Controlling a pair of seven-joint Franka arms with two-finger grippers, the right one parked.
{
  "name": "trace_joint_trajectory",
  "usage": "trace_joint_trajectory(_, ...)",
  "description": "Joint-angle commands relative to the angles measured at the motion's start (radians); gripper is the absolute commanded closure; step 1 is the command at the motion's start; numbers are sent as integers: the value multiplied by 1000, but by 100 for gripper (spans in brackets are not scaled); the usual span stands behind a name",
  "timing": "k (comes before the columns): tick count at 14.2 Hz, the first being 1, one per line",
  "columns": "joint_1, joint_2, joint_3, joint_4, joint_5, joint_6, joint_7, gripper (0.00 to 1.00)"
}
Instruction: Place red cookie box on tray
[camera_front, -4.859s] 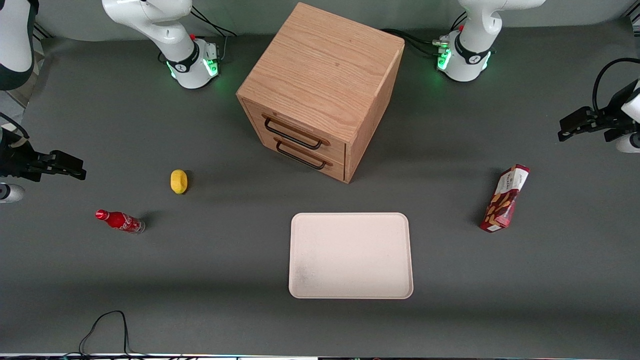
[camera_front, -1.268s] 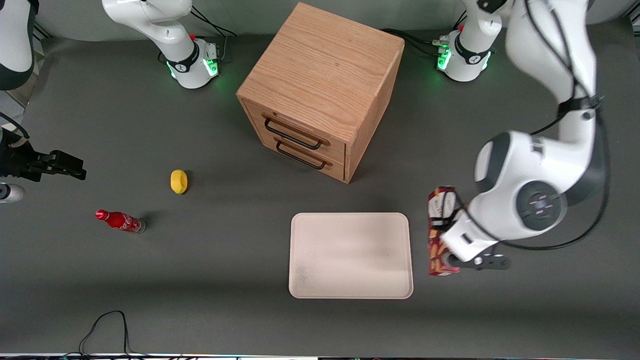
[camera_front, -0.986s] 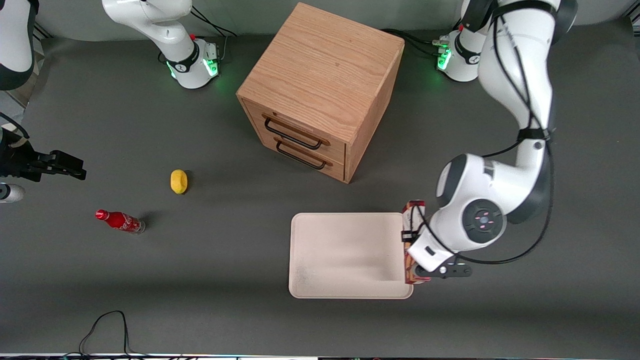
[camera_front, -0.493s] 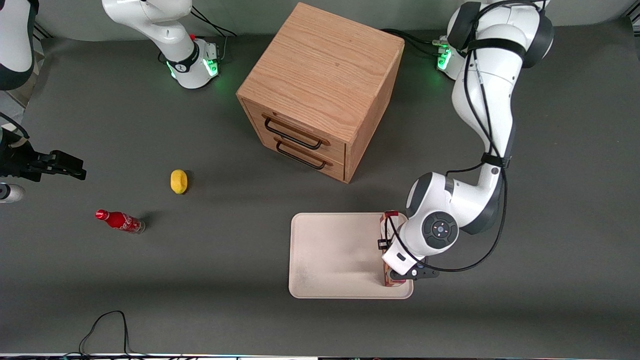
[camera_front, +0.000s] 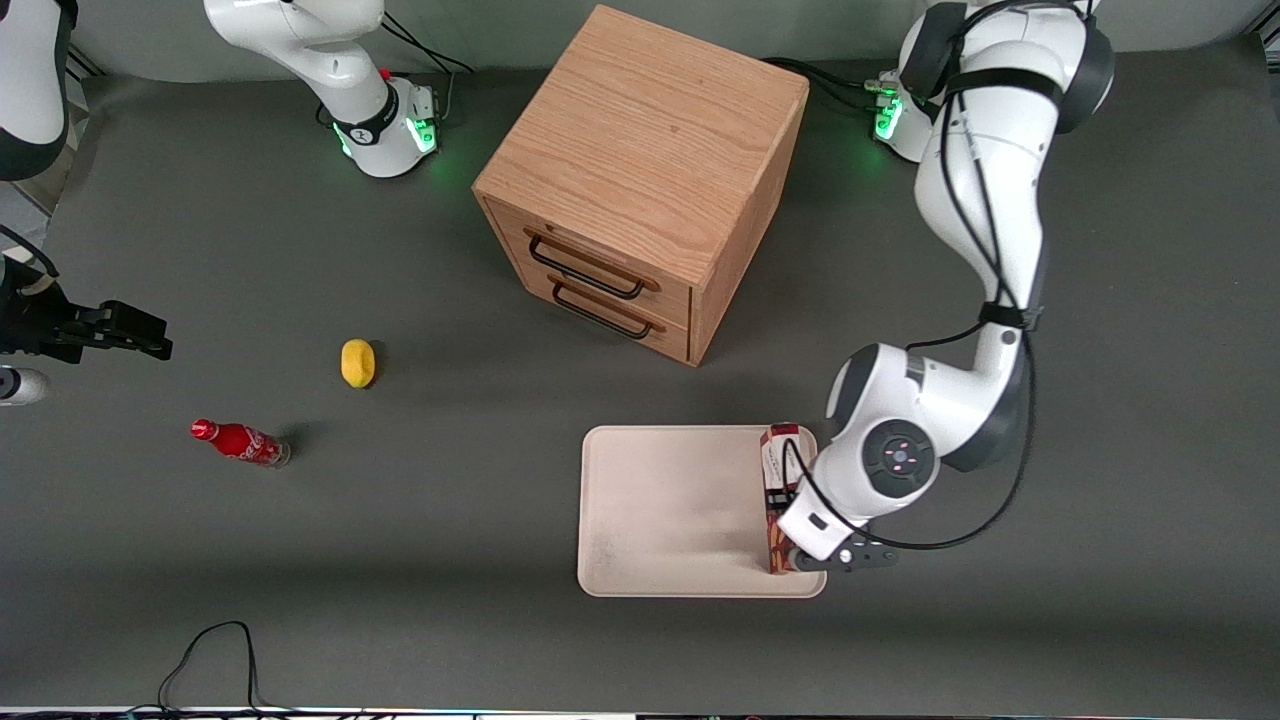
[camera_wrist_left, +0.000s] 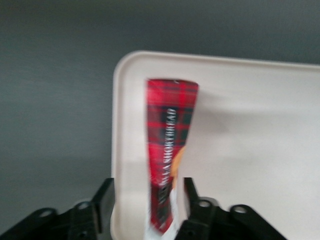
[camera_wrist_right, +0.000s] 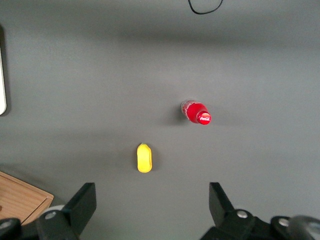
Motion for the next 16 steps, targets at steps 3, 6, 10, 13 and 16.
trace_joint_trajectory(3,100,-308,-3,-236,15,-181,120,0)
trace_joint_trajectory(6,206,-507,-1,-392,15,-260,245,0)
trace_joint_trajectory(10,304,-739,-1,-601,45,-246,290,0)
trace_joint_trajectory(13,352,-861,3,-693,47,-235,407,0)
trace_joint_trajectory(16,370,-928,3,-749,108,-233,449,0)
